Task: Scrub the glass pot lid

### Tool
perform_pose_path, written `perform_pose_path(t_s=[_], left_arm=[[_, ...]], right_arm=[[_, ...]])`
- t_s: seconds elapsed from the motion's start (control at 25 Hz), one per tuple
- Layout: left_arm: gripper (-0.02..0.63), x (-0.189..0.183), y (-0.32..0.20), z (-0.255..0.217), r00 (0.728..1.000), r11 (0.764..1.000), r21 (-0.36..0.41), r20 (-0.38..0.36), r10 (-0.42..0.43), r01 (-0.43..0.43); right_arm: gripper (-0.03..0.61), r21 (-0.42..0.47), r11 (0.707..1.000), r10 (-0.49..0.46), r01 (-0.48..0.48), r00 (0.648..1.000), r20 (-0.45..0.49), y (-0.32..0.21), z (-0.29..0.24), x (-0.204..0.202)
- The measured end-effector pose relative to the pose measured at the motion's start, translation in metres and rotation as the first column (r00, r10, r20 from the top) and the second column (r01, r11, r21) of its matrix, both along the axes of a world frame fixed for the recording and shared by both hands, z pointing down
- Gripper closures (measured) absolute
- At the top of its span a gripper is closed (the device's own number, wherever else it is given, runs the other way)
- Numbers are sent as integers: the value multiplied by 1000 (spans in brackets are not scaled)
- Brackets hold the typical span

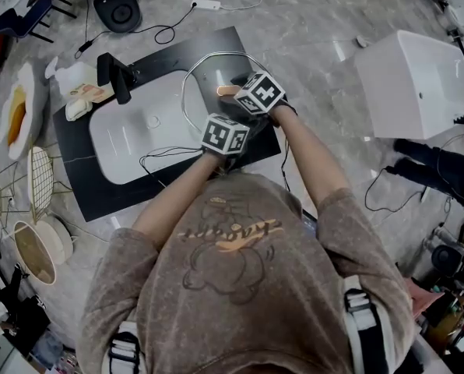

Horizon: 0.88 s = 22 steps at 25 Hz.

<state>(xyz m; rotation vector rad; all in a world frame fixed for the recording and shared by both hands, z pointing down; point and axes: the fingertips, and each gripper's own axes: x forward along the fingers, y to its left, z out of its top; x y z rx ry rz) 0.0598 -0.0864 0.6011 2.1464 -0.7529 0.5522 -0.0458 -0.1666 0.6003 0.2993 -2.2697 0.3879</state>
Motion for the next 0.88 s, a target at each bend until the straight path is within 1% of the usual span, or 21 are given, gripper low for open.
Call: perform_pose_path(t_s=[0.04, 0.12, 0.32, 0.4, 0.48, 0.52, 0.6, 0.76, 0.88], left_arm=[[549, 6, 3, 1, 999, 1000, -25, -38, -9, 8], [551, 12, 4, 4, 995, 998, -58, -87, -44, 39], [549, 16, 1, 11, 984, 989, -96, -127, -127, 115], [551, 18, 1, 11, 972, 980, -138, -163, -168, 146], [551, 26, 4, 11, 961, 971, -187, -206, -184, 146], [549, 29, 7, 11, 960, 970, -197, -212, -181, 139], [551, 27, 10, 15, 965, 970, -194, -190, -181, 143], [549, 8, 6, 24, 967, 962, -194, -135, -218, 190], [551, -5, 7, 30, 973, 964, -180, -86, -213, 195]], right_arm=[[331, -1, 1000, 0, 0, 1000, 0, 0, 0, 0], [331, -1, 1000, -1, 1, 1000, -1, 1, 2, -2], [331, 6, 1000, 2, -2, 1000, -6, 1, 1, 0], [331, 9, 1000, 2, -1, 1000, -8, 1, 2, 0], [331, 11, 1000, 1, -1, 1000, -11, 1, 3, -1], [331, 11, 1000, 1, -1, 1000, -12, 1, 4, -1], [331, 12, 1000, -1, 1, 1000, -12, 2, 4, -2], [331, 17, 1000, -2, 2, 1000, -20, 2, 4, -1], [331, 18, 1000, -4, 5, 1000, -25, 2, 7, -2]])
